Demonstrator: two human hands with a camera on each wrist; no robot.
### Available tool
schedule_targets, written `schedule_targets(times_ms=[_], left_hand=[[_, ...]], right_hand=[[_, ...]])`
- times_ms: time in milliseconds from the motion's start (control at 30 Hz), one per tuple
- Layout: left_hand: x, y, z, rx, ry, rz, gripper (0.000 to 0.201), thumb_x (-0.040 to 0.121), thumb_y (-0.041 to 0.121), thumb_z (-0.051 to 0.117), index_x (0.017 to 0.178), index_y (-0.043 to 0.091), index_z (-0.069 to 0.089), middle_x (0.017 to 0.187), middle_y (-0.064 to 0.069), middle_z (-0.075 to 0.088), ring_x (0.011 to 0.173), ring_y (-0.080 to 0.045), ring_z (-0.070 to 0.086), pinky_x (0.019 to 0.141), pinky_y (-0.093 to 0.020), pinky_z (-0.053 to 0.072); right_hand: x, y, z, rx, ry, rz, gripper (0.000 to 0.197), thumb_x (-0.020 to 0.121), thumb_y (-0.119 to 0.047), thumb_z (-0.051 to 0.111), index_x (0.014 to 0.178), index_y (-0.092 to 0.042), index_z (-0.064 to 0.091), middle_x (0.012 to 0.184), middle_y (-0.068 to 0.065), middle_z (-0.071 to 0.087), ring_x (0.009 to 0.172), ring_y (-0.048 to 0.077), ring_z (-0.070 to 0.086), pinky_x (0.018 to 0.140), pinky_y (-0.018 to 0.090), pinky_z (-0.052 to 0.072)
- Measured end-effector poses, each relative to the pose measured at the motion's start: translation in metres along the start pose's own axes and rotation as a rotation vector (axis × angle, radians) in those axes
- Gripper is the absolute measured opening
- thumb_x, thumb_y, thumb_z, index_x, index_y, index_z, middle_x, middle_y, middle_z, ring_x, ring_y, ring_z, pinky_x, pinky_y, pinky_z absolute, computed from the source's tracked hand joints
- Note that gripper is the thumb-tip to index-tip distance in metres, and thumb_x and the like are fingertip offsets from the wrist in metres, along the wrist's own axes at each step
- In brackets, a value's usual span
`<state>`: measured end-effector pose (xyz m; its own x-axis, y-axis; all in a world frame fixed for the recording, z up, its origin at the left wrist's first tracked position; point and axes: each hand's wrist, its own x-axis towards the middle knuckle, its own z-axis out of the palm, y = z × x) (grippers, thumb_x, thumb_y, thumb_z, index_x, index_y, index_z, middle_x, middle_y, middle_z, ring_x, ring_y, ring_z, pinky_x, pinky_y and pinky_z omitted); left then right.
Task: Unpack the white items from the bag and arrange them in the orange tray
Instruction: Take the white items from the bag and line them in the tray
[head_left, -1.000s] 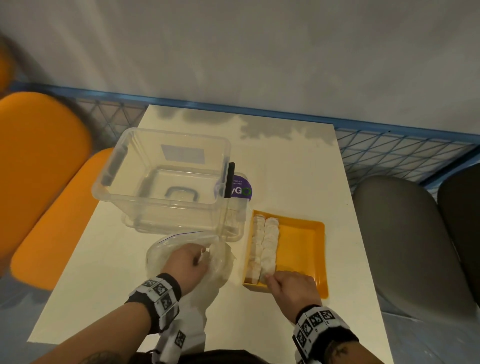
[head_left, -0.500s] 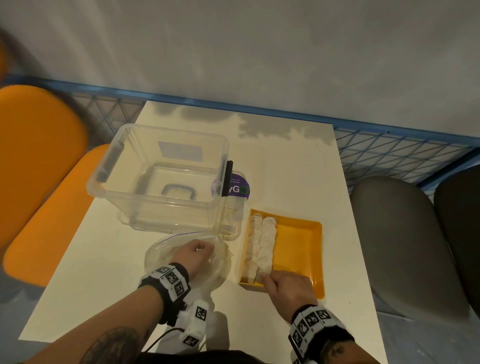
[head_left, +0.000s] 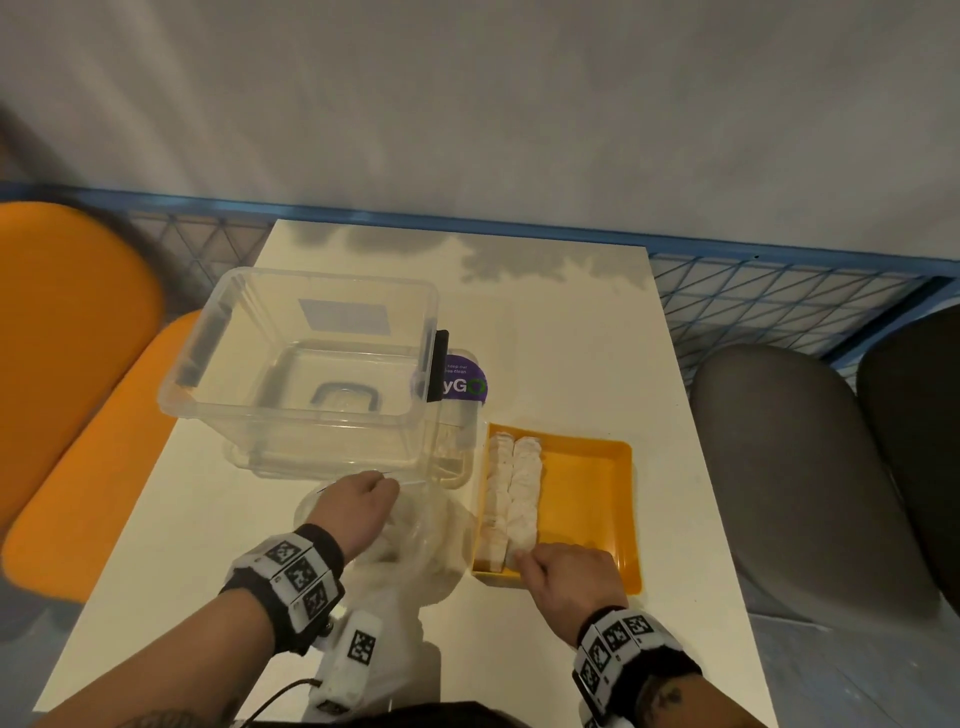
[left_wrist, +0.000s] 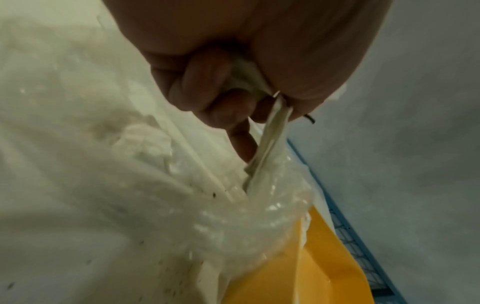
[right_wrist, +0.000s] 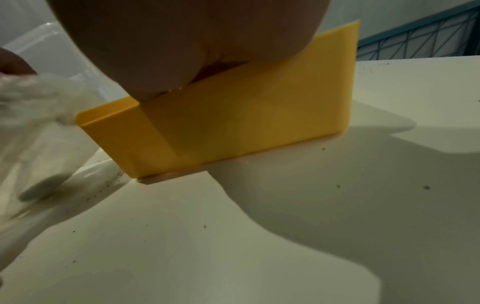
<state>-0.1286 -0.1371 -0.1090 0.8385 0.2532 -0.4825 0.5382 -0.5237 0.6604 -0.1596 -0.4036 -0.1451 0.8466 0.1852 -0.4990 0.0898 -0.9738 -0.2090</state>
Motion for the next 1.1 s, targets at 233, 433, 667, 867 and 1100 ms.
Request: schedule_targets(times_ms=[233, 433, 667, 867, 1100], left_hand=[[0.002, 0.006, -0.021, 0.147, 0.001, 0.056, 0.052, 0.09, 0.049, 0.062, 0.056, 0.012, 0.05, 0.057, -0.004, 0.054, 0.059, -0.019, 0.05, 0.061, -0.032, 0.04], [0.005, -0.002, -0.017, 0.077, -0.011, 0.016, 0.05, 0.085, 0.052, 0.068, 0.055, 0.016, 0.049, 0.068, 0.004, 0.075, 0.073, -0.02, 0.07, 0.077, -0.036, 0.055], [-0.006, 0.032, 0.0, -0.234, -0.218, 0.018, 0.048, 0.092, 0.056, 0.057, 0.068, 0.013, 0.055, 0.064, -0.01, 0.071, 0.063, -0.025, 0.066, 0.05, -0.026, 0.037], [-0.026, 0.079, 0.022, -0.457, -0.394, -0.049, 0.066, 0.094, 0.069, 0.038, 0.054, 0.018, 0.05, 0.052, -0.003, 0.05, 0.045, -0.015, 0.044, 0.043, -0.023, 0.026], [-0.029, 0.093, 0.031, -0.548, -0.57, -0.086, 0.082, 0.084, 0.084, 0.025, 0.095, 0.012, 0.061, 0.058, -0.001, 0.053, 0.045, -0.012, 0.037, 0.041, -0.017, 0.021]], right_hand=[[-0.003, -0.003, -0.009, 0.086, -0.06, 0.028, 0.043, 0.098, -0.057, 0.024, 0.085, -0.032, 0.056, 0.098, -0.002, 0.07, 0.093, 0.022, 0.063, 0.093, 0.039, 0.042], [-0.004, -0.004, -0.015, 0.122, -0.1, 0.035, 0.048, 0.098, -0.057, 0.027, 0.1, -0.029, 0.066, 0.104, -0.002, 0.07, 0.098, 0.023, 0.062, 0.096, 0.039, 0.041], [-0.007, -0.008, -0.031, 0.221, 0.036, -0.034, 0.038, 0.097, -0.055, 0.037, 0.094, -0.03, 0.065, 0.097, -0.007, 0.069, 0.094, 0.017, 0.062, 0.092, 0.036, 0.046], [-0.011, -0.038, -0.074, 0.74, 0.215, -0.241, 0.016, 0.088, -0.043, 0.066, 0.103, -0.037, 0.065, 0.098, -0.014, 0.062, 0.083, 0.002, 0.058, 0.08, 0.022, 0.05], [-0.002, -0.048, -0.091, 0.972, 0.294, -0.16, 0.01, 0.086, -0.032, 0.072, 0.094, -0.026, 0.069, 0.089, -0.006, 0.07, 0.069, 0.003, 0.063, 0.066, 0.017, 0.048]])
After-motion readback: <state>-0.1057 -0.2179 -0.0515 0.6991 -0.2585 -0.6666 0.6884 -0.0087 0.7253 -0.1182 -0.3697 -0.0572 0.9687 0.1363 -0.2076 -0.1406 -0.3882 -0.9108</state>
